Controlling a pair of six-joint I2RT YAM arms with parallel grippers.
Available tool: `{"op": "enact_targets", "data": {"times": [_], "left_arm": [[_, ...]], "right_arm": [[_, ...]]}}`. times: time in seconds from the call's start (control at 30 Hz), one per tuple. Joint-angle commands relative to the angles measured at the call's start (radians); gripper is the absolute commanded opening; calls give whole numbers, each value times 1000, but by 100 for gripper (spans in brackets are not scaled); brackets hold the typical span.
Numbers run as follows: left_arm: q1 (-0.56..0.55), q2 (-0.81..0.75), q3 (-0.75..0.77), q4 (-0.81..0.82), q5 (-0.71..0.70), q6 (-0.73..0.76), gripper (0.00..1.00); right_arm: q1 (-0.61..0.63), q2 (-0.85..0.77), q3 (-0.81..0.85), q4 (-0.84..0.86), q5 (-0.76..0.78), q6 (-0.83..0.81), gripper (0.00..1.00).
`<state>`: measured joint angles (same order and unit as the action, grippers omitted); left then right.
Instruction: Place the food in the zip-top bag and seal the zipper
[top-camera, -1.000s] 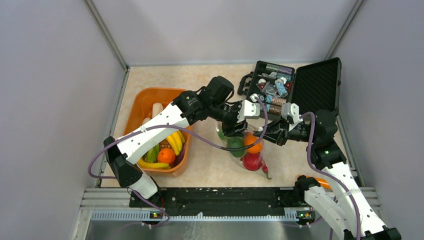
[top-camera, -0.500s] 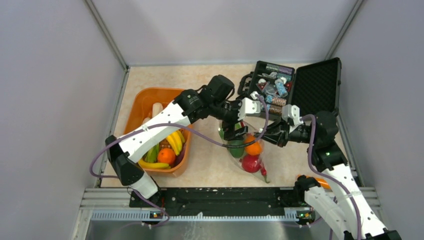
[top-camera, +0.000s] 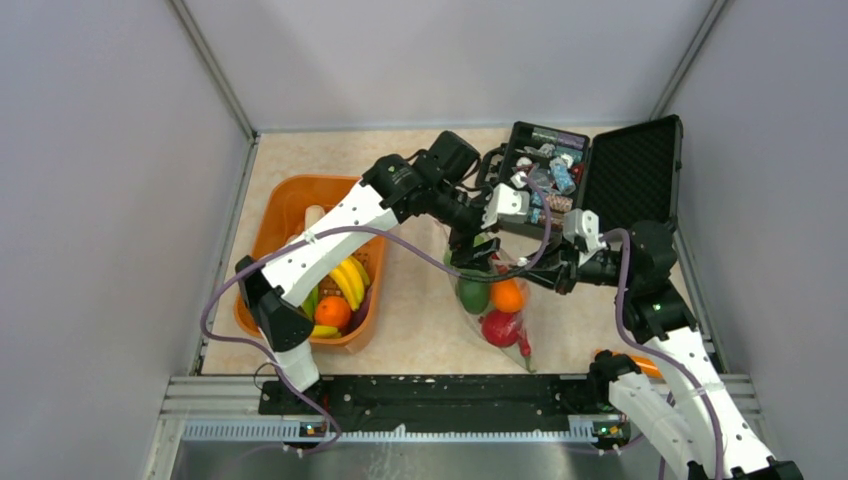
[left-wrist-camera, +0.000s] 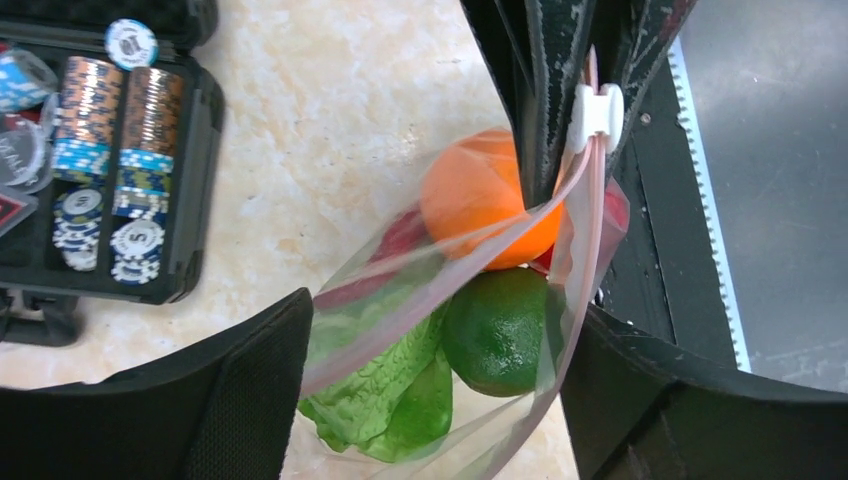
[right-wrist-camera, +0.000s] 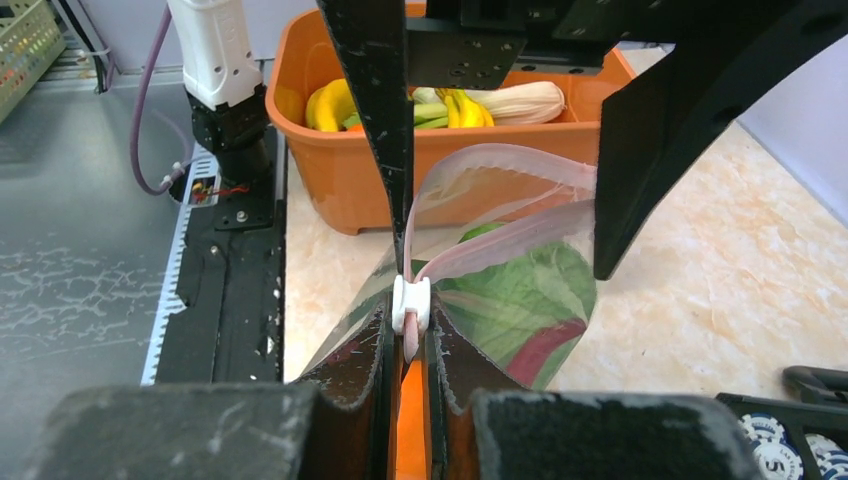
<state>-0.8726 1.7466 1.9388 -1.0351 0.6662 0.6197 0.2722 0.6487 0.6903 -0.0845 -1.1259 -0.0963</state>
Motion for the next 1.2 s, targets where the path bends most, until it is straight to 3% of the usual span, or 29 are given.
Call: {"op": "enact_targets", "data": {"times": [0.0,0.1,0.2,0.27,0.37,0.53,0.7,0.83,0.93,1.17], "left_arm": [[3,26,36,-109,52,51,78],[3,28,36,-102,41,50,68],[3,31,41,-88,39,40,50],[3,31,42,-79,35,31,46],[3,30,36,-61,22,11,33],[3,5,-2,8,-24,-47,2],[3,-72,-101,150,-121,-164,0],[0,-157,-205,277,-242,-283,0],[-9,-219,-262,324,-308,-326,0],[-49,-270,-289,341,-363,-363,0]], "right_arm": [[2,-9,64,28,-7,-33,0],[3,-10,63,29,-8,-32,0],[3,-11,64,25,-6,-31,0],[3,-14,62,24,-3,-31,0],[3,-18,58,25,0,-30,0],[3,-19,50,40,17,-16,0],[3,-32,35,59,81,35,2],[3,-53,22,52,197,81,36],[4,-66,10,48,259,131,48],[3,-46,-28,155,241,200,56]]}}
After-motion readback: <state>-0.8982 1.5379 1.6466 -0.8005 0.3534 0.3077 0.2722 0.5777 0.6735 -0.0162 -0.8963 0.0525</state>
